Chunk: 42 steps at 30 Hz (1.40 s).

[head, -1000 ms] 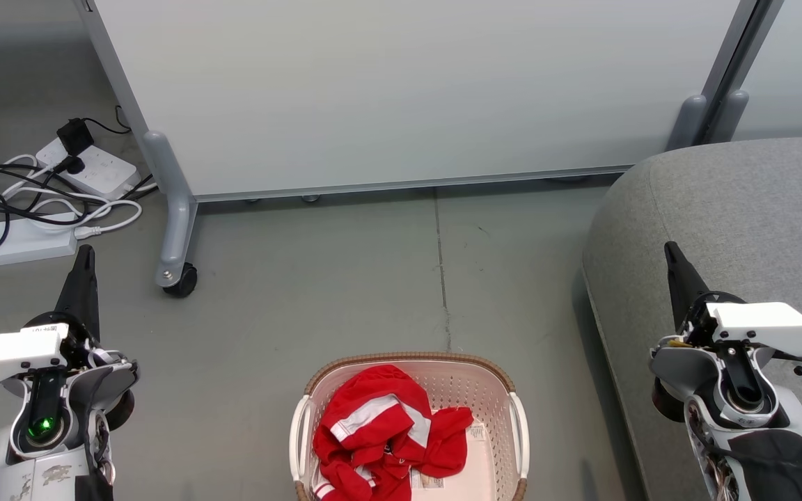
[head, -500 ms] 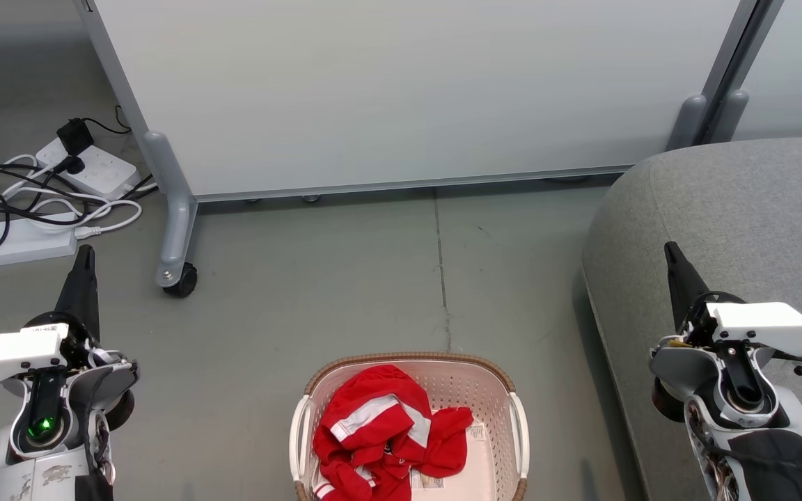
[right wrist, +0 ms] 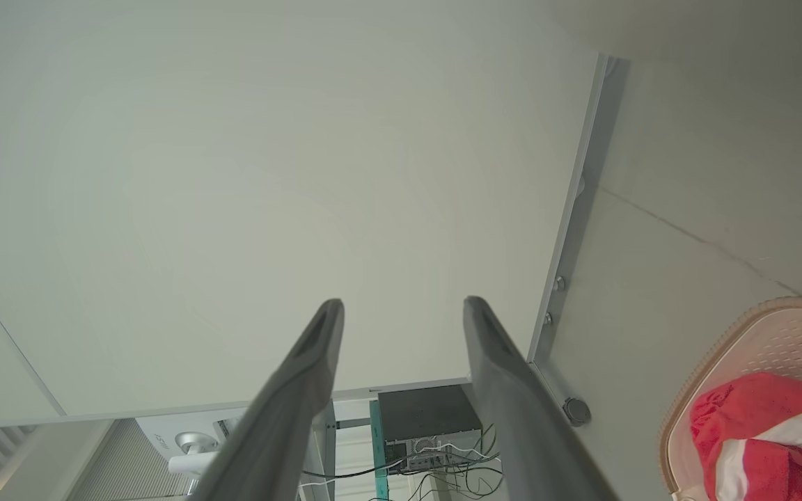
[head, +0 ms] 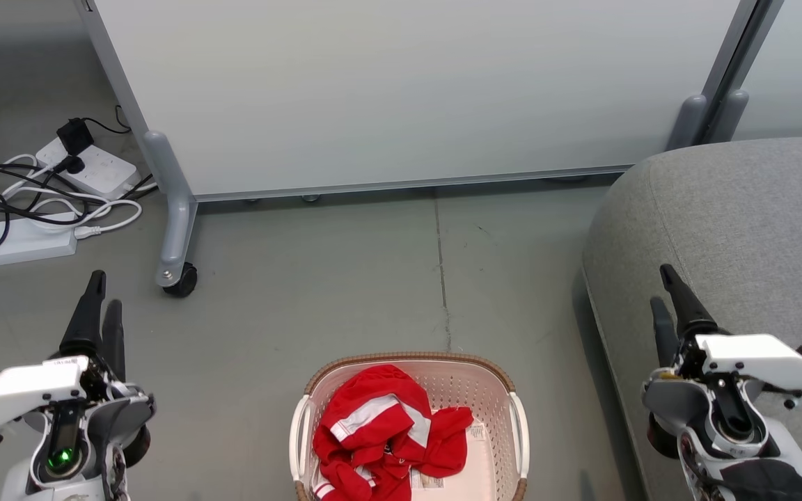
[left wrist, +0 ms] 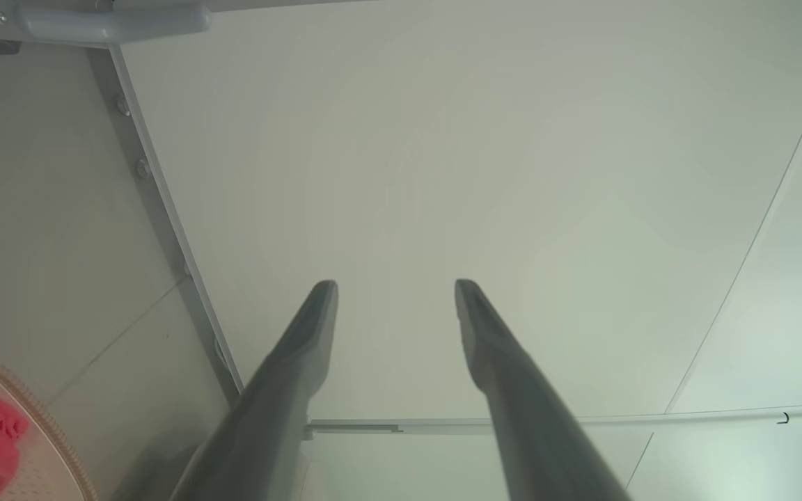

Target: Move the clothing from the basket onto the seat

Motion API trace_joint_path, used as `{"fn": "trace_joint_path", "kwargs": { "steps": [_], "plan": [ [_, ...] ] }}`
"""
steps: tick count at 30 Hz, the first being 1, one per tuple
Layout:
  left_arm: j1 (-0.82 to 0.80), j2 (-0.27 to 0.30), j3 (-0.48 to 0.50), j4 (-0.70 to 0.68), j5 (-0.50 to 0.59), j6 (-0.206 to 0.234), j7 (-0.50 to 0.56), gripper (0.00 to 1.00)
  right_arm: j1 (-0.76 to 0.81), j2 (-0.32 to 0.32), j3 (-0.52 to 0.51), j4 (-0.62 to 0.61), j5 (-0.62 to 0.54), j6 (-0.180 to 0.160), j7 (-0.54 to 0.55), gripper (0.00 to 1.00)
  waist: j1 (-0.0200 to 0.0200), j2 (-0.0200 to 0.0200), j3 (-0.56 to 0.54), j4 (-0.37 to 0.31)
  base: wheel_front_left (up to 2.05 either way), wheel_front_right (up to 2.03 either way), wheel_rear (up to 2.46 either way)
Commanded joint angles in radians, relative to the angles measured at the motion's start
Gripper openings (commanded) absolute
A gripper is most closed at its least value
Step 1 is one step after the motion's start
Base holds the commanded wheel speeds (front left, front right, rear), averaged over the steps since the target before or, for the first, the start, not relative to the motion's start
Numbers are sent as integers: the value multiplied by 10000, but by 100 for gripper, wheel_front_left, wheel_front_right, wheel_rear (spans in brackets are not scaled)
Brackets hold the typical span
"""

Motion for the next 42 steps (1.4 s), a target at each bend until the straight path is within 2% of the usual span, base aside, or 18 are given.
{"fn": "trace_joint_path", "kwargs": {
  "steps": [1,8,14,32,42],
  "plan": [
    [-153,64,-17,-167,14,-8,-72,100,-142,-42,4,-187,-23,2,-41,100,0,-1,-2,1,0,0,0],
    [29,45,-251,-548,80,-9,-473,100,46,-115,122,-520,-288,5,-273,100,0,-1,-22,2,0,0,0],
    [197,153,-559,-883,754,-9,-910,100,150,-283,245,-771,-970,8,-505,100,0,-1,-53,8,0,0,0],
    [704,134,-950,-2502,5243,-2,-1845,100,340,-662,201,-2251,-5792,15,-1018,100,0,-1,-121,47,0,0,0],
    [983,314,-1473,-2956,7446,172,-2288,100,542,-842,447,-2707,-8095,19,-1258,100,0,-1,-164,50,0,0,0]
  ]
}}
